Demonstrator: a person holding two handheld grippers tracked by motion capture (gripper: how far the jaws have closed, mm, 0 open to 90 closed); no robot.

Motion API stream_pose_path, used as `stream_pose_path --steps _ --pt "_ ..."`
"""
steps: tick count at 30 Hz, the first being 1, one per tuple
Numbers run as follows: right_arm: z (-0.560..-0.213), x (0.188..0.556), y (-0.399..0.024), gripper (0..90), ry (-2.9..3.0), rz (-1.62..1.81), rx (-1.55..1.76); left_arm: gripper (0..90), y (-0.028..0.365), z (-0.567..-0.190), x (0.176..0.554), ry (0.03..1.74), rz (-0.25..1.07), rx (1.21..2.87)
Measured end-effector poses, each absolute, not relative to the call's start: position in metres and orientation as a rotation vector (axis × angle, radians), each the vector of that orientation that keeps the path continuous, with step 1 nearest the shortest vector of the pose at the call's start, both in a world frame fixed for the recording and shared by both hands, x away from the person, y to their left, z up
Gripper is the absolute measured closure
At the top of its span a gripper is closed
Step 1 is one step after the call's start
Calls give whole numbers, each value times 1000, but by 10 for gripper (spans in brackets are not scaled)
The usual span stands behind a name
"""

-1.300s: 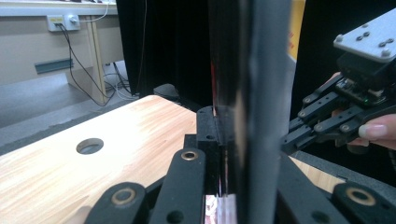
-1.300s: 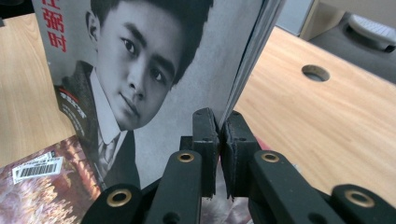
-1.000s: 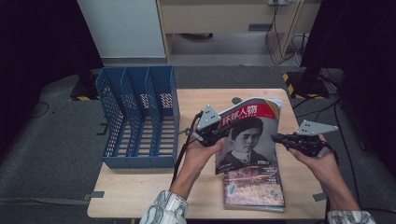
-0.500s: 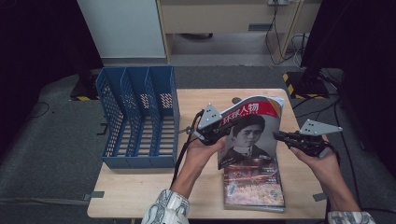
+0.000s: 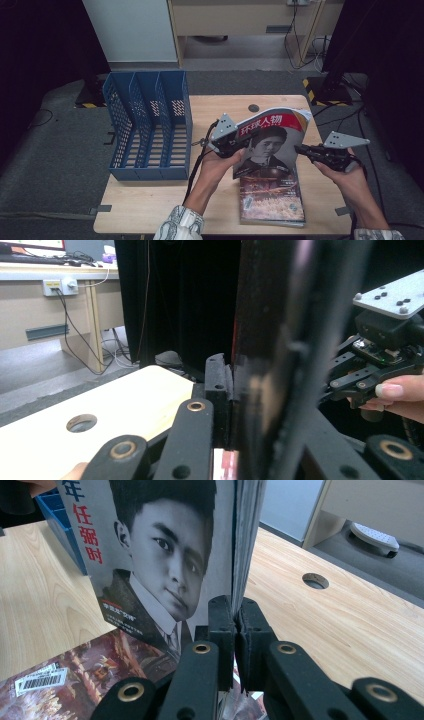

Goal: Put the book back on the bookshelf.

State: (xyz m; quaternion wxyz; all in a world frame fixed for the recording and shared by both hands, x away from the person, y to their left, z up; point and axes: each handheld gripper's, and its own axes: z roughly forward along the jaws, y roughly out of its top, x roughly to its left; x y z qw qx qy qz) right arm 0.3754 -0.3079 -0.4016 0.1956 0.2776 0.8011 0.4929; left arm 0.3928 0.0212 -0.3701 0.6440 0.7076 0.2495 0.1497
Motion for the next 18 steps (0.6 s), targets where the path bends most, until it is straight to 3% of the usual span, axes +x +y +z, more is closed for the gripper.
stream_pose_path --steps 18 --pt "-403 375 -309 865 2254 1401 775 712 16 -366 395 547 293 1640"
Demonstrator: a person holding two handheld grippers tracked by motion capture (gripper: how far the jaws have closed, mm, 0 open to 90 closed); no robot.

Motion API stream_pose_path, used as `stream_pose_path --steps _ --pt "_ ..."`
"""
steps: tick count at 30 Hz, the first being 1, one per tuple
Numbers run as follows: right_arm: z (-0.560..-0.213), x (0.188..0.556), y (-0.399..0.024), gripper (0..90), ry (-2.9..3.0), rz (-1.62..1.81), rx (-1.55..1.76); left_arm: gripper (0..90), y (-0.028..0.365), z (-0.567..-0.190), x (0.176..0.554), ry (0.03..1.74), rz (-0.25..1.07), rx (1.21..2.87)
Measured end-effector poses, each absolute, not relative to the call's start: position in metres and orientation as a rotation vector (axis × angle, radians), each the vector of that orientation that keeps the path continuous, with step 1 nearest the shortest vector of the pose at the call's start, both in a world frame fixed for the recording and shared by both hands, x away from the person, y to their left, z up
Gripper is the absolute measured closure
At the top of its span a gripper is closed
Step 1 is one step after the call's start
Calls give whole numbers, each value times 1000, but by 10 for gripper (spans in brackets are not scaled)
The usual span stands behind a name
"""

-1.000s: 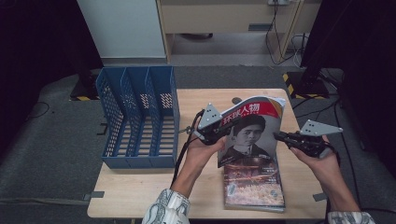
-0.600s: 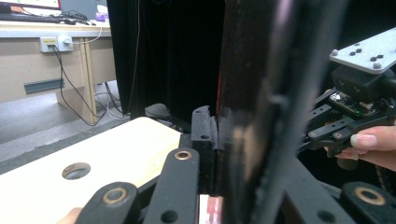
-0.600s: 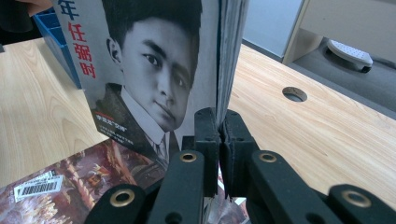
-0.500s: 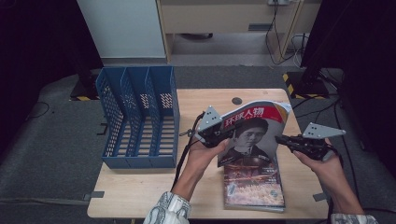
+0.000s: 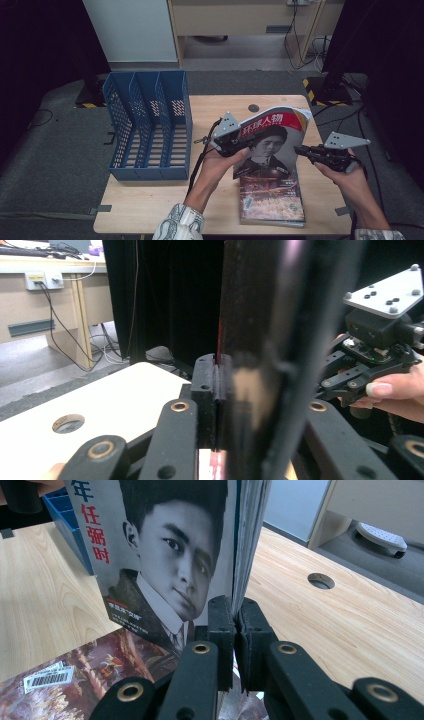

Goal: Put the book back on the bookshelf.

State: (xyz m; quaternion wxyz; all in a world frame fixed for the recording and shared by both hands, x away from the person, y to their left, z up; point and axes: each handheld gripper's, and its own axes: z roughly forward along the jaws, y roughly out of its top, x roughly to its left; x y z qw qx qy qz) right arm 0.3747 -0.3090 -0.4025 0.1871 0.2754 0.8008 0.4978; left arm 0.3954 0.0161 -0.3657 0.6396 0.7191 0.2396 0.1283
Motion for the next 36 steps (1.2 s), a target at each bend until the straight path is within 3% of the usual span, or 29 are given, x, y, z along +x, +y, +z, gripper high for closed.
stream_pose_path --steps 7,15,27,36 --pt "-404 375 -311 862 2253 1407 786 705 14 -364 395 525 291 1650" --pt "-407 374 -315 856 2257 1419 797 778 11 -363 395 541 296 1609" --pt "-408 376 -316 759 2236 1423 824 845 11 -365 391 519 324 1594" --pt "-406 375 -316 830 2233 1412 803 834 12 -363 390 520 308 1600"
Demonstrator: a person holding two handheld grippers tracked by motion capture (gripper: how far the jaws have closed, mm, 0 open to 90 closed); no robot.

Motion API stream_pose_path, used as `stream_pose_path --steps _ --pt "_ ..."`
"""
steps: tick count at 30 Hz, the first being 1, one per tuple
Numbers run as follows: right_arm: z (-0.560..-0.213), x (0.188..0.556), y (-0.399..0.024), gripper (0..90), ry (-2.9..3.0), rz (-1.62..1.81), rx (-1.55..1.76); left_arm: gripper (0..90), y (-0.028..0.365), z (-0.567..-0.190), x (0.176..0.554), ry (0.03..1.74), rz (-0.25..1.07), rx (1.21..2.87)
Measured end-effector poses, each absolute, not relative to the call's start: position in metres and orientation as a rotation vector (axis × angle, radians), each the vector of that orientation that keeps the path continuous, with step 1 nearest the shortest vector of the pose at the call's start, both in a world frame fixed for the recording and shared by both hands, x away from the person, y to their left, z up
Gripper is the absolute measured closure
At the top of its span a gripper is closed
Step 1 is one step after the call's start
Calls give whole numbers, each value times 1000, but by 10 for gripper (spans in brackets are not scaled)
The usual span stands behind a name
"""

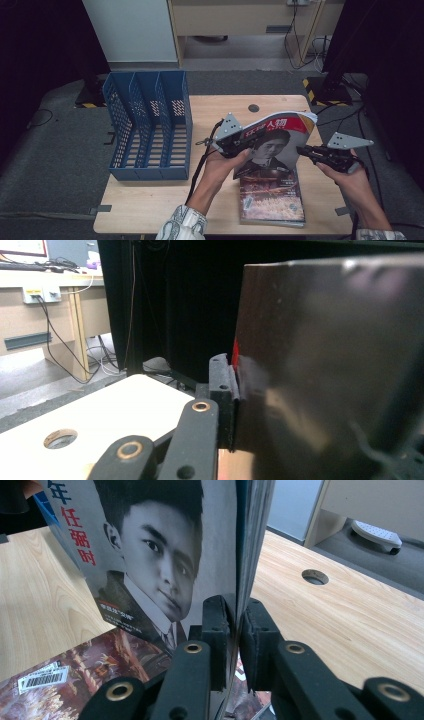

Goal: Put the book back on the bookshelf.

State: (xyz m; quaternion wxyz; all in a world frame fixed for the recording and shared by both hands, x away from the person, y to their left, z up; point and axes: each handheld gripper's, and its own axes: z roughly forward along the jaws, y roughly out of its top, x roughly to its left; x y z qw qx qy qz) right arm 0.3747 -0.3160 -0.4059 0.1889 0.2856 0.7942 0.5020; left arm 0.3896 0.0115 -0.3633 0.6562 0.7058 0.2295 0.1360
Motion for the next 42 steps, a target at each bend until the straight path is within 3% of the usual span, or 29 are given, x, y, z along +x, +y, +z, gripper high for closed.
stream_pose_path --steps 6,13,15,19,24,32,42 --pt "-405 374 -316 831 2235 1414 797 804 11 -357 389 515 294 1586" --pt "-406 375 -316 791 2232 1416 802 854 10 -354 388 512 332 1602" --pt "-407 375 -315 726 2227 1419 814 859 10 -354 387 503 334 1603" --pt "-412 379 -318 474 2183 1404 896 862 10 -355 386 494 337 1607" --pt "-430 384 -317 257 2204 1310 999 864 9 -355 386 489 336 1604" --pt "-475 382 -310 175 2281 1177 1101 863 9 -355 385 492 334 1598" --pt "-499 372 -310 172 2295 1107 1167 865 9 -356 385 497 340 1587"
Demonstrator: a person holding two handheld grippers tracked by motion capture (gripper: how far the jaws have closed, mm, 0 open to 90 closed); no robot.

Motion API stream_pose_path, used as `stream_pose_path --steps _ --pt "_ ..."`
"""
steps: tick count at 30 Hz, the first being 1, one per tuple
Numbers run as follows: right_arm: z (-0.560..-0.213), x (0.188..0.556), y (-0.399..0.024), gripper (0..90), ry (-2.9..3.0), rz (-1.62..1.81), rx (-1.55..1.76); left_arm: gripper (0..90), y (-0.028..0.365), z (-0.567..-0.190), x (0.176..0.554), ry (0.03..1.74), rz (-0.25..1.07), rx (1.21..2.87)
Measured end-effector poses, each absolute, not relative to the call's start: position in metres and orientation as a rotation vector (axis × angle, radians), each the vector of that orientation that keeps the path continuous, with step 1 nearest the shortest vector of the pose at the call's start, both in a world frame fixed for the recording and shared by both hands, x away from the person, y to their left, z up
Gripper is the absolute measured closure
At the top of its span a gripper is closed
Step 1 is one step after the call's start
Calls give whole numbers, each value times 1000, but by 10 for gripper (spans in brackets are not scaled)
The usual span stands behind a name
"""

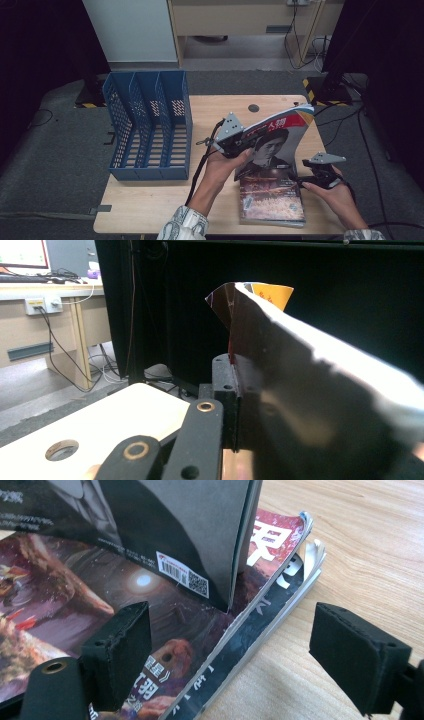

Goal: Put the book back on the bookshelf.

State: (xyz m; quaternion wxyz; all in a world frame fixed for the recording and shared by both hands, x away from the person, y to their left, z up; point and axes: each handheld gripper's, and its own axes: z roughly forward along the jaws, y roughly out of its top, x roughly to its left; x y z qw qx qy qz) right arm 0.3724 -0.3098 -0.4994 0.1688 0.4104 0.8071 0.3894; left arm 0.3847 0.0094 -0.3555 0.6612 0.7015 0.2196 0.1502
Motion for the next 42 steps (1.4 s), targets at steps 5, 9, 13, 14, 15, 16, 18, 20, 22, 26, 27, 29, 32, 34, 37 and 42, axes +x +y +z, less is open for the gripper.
stream_pose_path --steps 5,9,13,14,15,16,18,20,22,26,27,29,32,34,37,42 --pt "-497 372 -309 174 2264 1132 1165 866 13 -353 384 511 345 1582" --pt "-496 372 -310 174 2255 1133 1171 866 16 -349 383 504 360 1581" --pt "-496 372 -312 174 2251 1131 1176 866 21 -342 381 499 384 1564" --pt "-496 372 -312 174 2250 1130 1176 866 26 -338 381 503 398 1554" --pt "-496 372 -312 174 2250 1130 1176 866 26 -338 381 503 398 1554" --pt "-495 372 -313 175 2245 1129 1181 866 31 -336 380 505 406 1547" --pt "-495 372 -313 175 2240 1126 1188 866 33 -334 380 507 409 1548" --pt "-495 372 -314 175 2236 1126 1184 867 39 -331 379 507 424 1548" --pt "-495 372 -314 175 2233 1123 1186 867 42 -329 378 506 433 1548" --pt "-495 372 -314 175 2227 1124 1193 866 47 -326 378 514 447 1541" --pt "-495 372 -314 175 2226 1122 1194 867 49 -325 378 518 449 1536" --pt "-496 372 -314 159 2241 1116 1203 866 56 -322 378 531 457 1522" --pt "-499 373 -312 145 2269 1093 1208 867 62 -318 377 536 469 1516" --pt "-500 374 -312 136 2274 1085 1218 867 67 -316 377 540 479 1512" --pt "-501 374 -312 137 2274 1076 1224 867 71 -314 376 543 488 1510" --pt "-497 372 -319 329 2261 1084 1194 867 82 -310 375 556 502 1491"
